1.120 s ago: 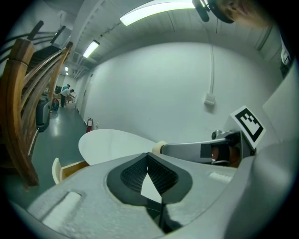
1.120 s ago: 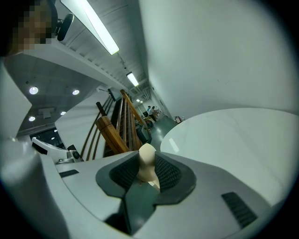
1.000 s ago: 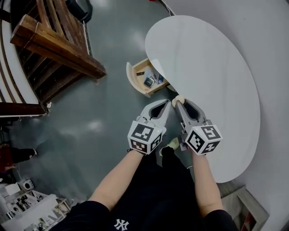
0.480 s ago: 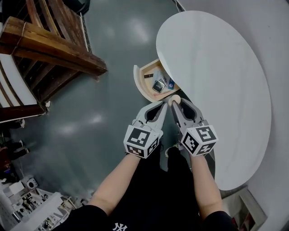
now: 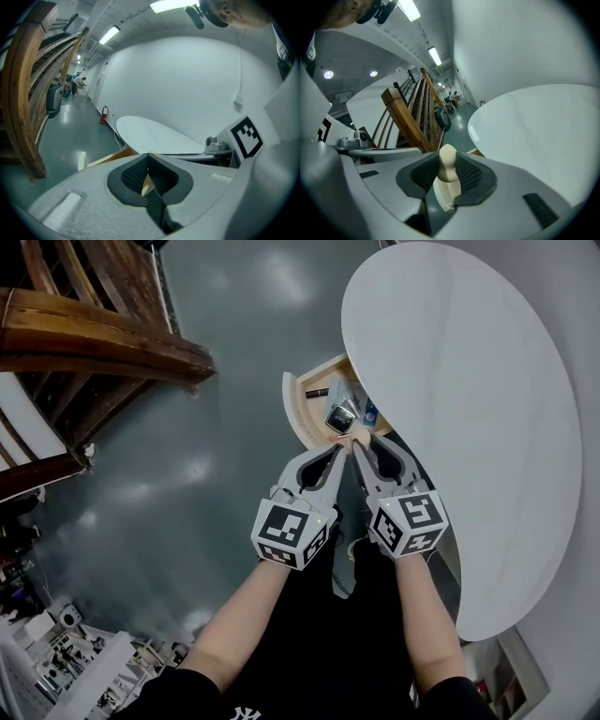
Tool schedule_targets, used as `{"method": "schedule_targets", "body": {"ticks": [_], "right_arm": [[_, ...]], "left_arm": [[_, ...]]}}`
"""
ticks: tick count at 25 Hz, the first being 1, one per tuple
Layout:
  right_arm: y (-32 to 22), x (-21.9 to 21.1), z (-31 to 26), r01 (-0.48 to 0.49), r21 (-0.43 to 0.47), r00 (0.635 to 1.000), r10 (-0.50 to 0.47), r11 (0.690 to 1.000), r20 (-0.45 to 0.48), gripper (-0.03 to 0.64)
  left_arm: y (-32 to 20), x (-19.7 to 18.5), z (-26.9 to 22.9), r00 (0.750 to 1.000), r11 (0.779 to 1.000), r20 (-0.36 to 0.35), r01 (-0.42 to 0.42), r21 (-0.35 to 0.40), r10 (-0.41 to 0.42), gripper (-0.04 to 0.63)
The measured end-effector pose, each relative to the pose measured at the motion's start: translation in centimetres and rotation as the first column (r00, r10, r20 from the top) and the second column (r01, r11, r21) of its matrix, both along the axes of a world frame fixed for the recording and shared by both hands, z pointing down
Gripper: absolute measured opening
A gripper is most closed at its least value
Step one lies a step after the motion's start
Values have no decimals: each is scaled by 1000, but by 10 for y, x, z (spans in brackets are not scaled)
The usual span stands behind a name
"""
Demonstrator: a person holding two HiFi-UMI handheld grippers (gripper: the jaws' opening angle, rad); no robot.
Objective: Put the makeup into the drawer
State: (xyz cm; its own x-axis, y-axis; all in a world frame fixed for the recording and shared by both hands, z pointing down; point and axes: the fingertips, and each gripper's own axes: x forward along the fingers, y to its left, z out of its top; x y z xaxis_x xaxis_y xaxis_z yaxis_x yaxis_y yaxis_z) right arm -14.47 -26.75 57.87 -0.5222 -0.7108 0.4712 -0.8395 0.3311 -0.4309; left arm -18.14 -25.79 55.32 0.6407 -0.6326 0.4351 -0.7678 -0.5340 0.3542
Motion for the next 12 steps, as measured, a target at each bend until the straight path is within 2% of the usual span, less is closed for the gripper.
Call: {"method": "schedule_targets", "body": {"ticks": [12], "right_arm": [[-34, -37, 78, 66, -81, 995, -71, 995, -66, 122]], "left_arm": [[-35, -27, 47, 999, 999, -29, 40, -27, -41, 11]]}}
